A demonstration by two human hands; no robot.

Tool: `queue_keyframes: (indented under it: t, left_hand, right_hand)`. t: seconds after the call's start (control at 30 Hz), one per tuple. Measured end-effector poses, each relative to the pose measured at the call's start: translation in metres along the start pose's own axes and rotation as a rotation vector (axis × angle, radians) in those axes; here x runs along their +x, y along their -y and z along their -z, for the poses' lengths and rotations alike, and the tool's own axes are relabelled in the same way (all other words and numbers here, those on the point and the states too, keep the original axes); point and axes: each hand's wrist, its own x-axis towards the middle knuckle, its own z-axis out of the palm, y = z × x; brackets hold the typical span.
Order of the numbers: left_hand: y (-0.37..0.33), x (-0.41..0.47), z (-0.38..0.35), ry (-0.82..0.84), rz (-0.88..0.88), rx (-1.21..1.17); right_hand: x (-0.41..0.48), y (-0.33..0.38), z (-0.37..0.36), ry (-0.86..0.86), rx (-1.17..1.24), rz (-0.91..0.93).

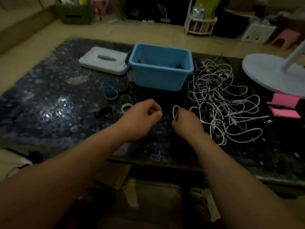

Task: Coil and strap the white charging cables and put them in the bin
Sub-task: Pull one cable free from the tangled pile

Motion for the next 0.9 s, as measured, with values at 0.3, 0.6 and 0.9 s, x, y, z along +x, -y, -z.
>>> queue_keyframes:
  t: [0.3,0.6,0.9]
  left_hand:
    - [0.015,-0.001,0.024,0.033,0.077,0.098]
    - [0.018,0.04,-0.03,-0.009,0.034,-0.37]
    - [0.004,0.051,0.004,-0.168,0.08,-0.534]
  right_hand:
    - [-0.02,0.022,0.016,-0.036,0.349,-0.055]
    - [-0.046,0.046,0.016,-0.059,0.516,0.134]
    - [-0.023,0.026,0.043,-0.141,0.409,0.082]
